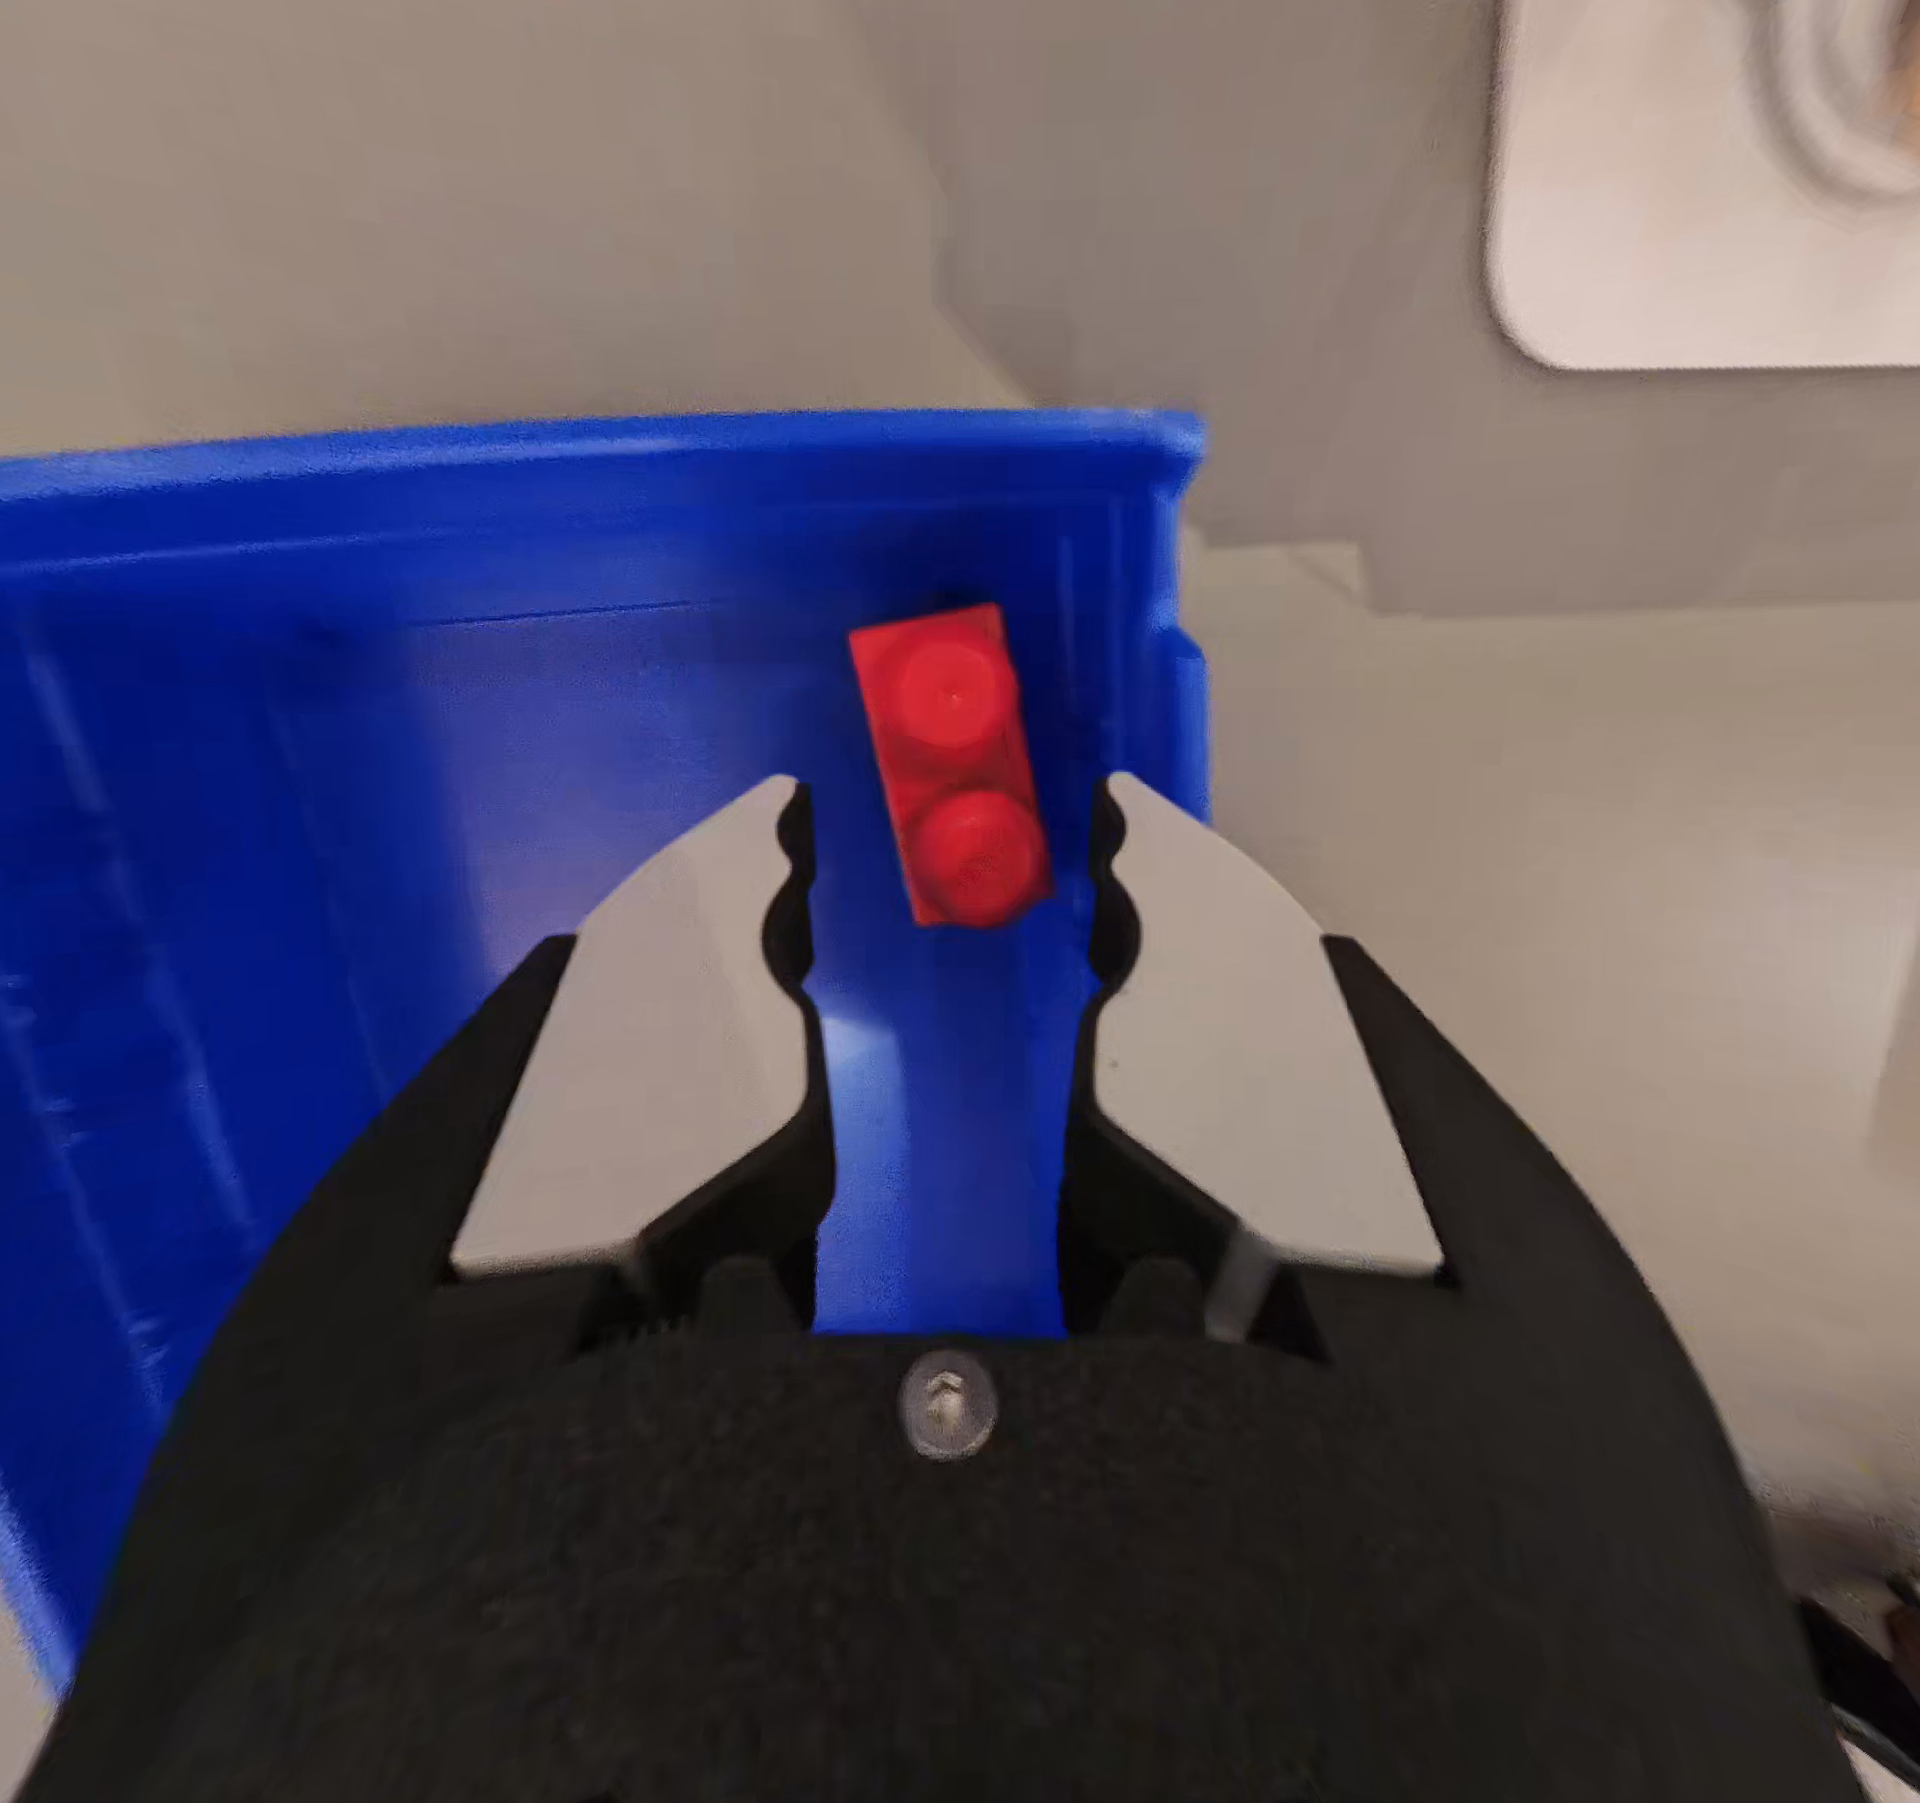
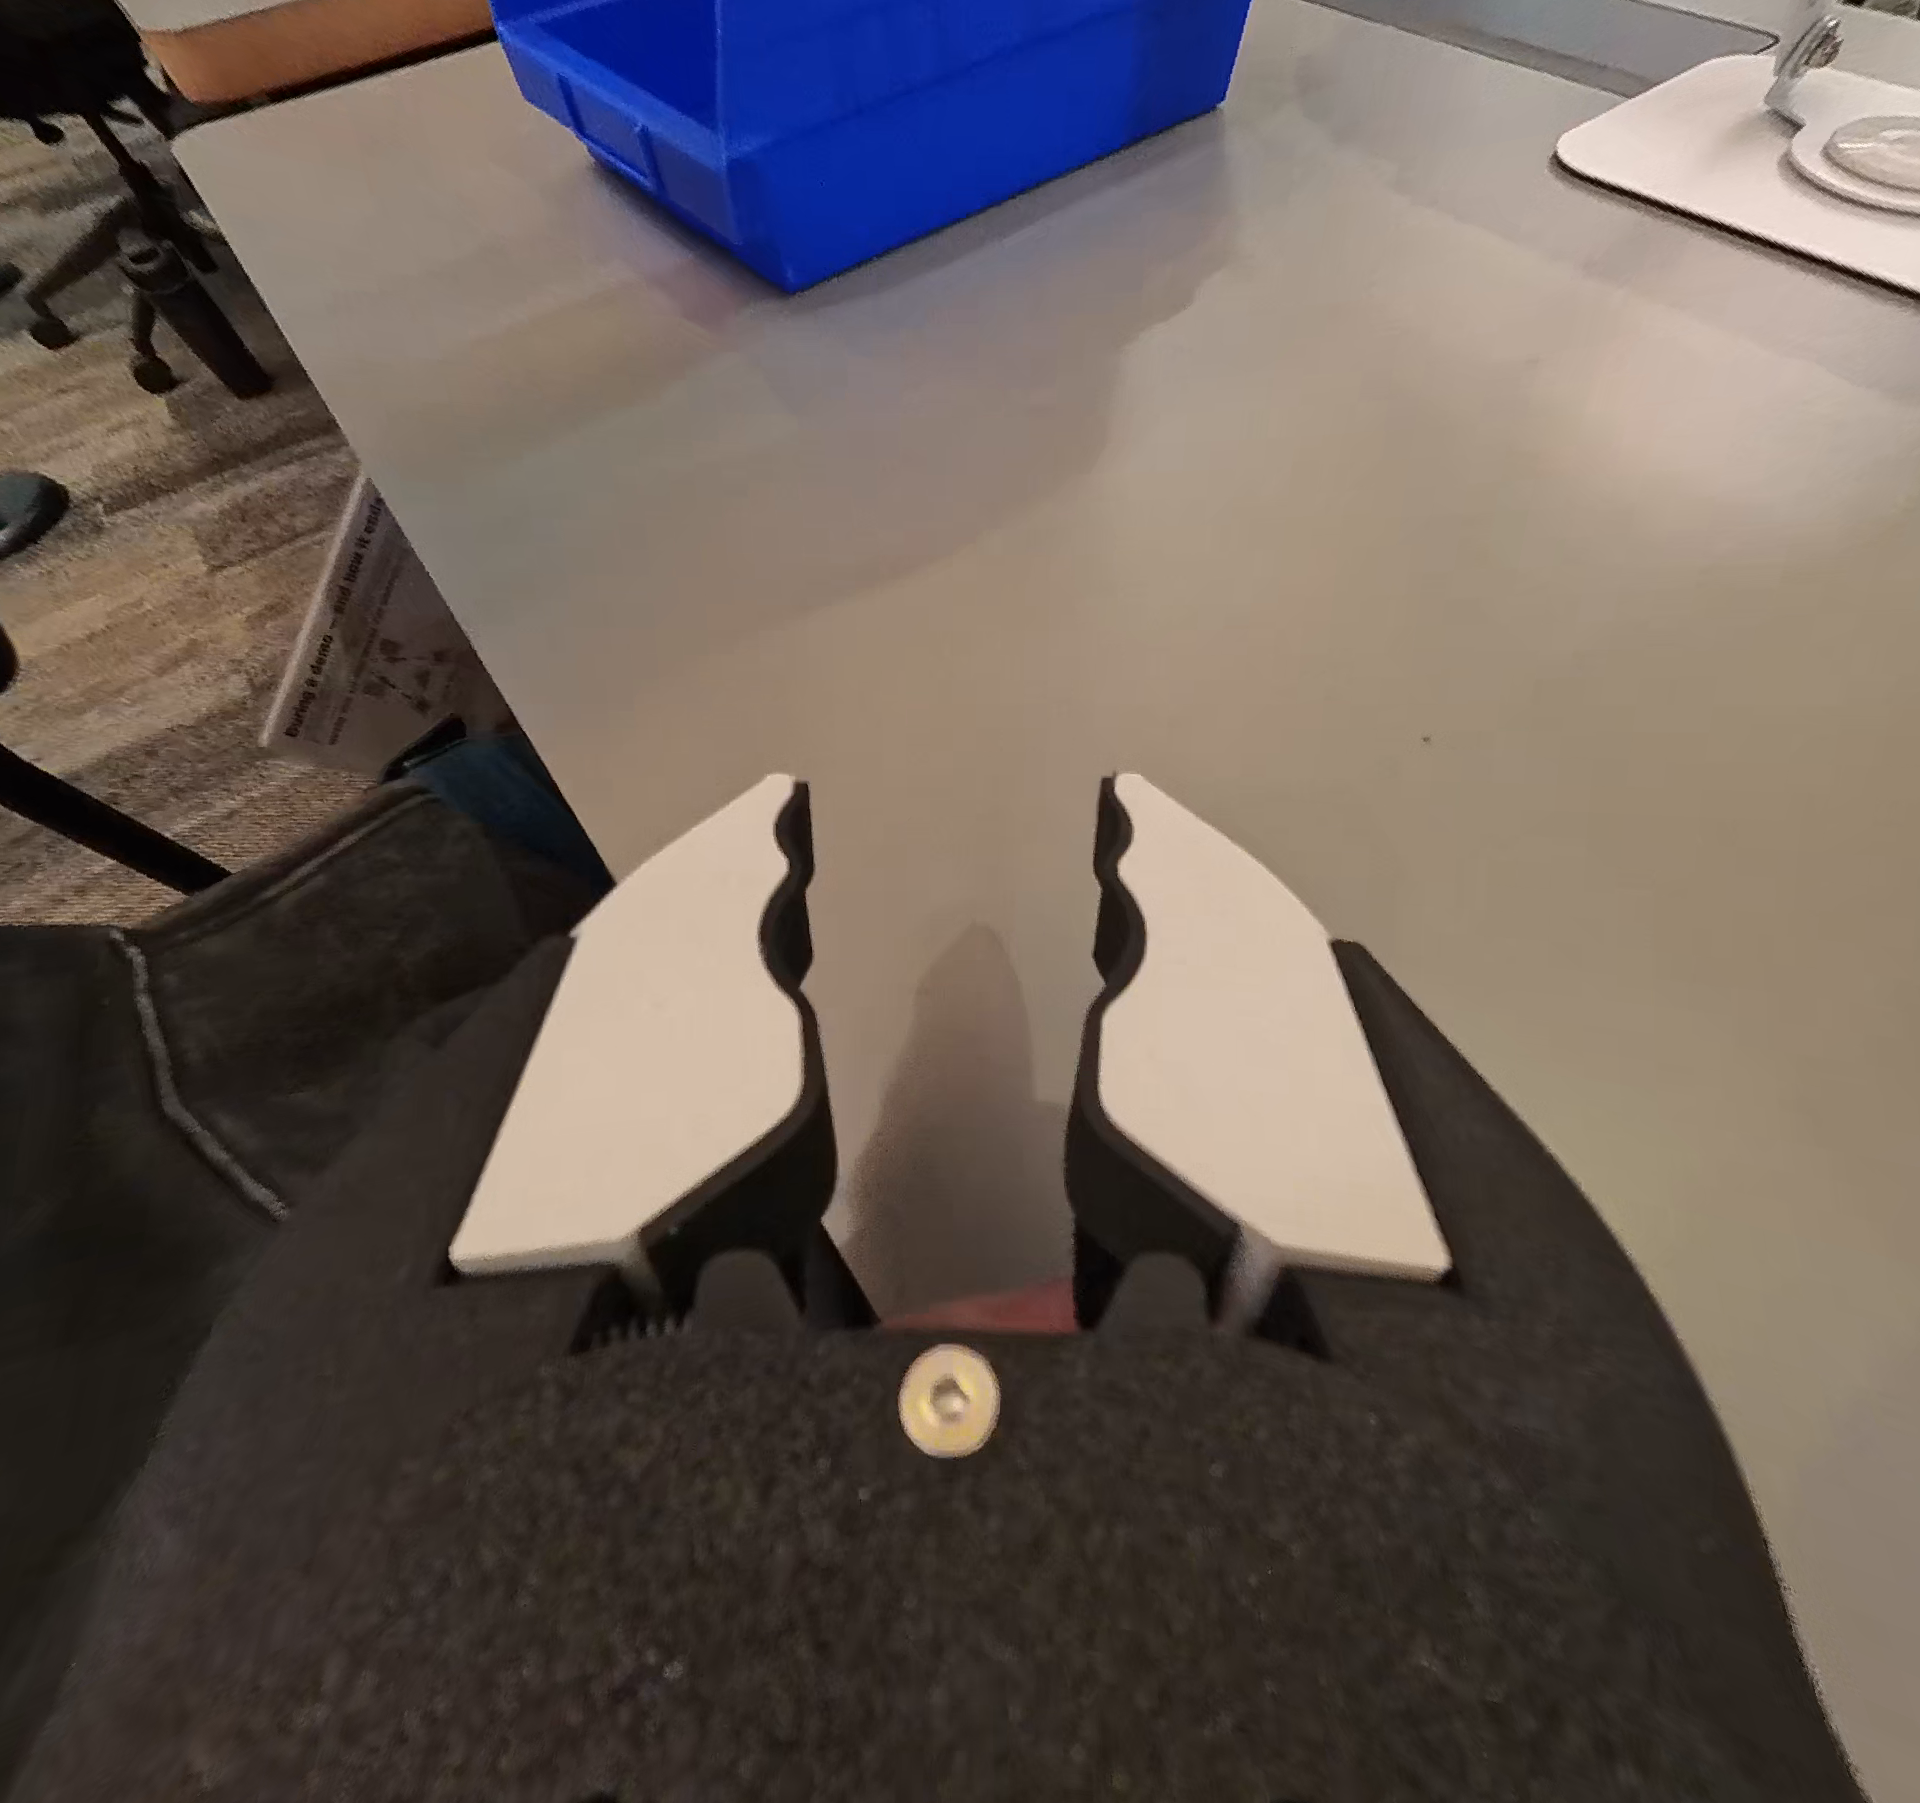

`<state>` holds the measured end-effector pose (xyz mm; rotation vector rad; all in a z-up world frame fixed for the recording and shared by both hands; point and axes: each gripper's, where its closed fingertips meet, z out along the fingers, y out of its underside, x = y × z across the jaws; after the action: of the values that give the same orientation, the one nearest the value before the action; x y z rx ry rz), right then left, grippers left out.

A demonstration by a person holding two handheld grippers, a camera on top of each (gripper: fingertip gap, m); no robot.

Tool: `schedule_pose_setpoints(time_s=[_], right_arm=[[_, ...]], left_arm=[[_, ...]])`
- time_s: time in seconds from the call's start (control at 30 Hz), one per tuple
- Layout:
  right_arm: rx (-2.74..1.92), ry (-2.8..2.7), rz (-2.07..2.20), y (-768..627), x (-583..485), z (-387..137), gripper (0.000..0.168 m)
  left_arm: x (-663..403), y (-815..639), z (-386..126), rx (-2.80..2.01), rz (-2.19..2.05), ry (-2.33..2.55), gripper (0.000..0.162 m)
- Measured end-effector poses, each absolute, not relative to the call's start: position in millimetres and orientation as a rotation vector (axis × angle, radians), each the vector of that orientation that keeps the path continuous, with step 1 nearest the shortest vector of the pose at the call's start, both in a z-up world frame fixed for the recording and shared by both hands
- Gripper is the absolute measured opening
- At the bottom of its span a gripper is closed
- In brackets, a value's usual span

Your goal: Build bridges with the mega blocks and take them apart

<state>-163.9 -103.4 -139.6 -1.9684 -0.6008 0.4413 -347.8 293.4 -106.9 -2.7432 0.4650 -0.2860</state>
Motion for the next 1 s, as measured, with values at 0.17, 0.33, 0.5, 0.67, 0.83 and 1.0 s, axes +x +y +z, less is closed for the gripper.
schedule_pose_setpoints(time_s=[0.17,0.33,0.5,0.67,0.83,1.0], right_arm=[[-1.982,-0.621,0.392,-107,-158,-144,0.052],[-1.978,-0.608,0.373,-109,-151,-141,0.051],[-1.969,-0.578,0.348,-108,-140,-136,0.050],[-1.965,-0.509,0.425,-101,-133,-132,0.049],[-1.870,-0.329,0.854,-90,-143,-111,0.049],[-1.641,-0.222,1.397,-61,-163,-57,0.053]], left_arm=[[-351,303,-138,-2.852,-0.166,0.441,0.042],[-359,300,-142,-2.878,-0.131,0.484,0.034],[-372,292,-98,-2.690,-0.255,0.567,0.033],[-345,224,1,-2.205,-0.727,0.699,0.033],[-299,106,45,-1.772,-1.273,0.815,0.033],[-249,22,18,-1.613,-1.523,0.950,0.033]])
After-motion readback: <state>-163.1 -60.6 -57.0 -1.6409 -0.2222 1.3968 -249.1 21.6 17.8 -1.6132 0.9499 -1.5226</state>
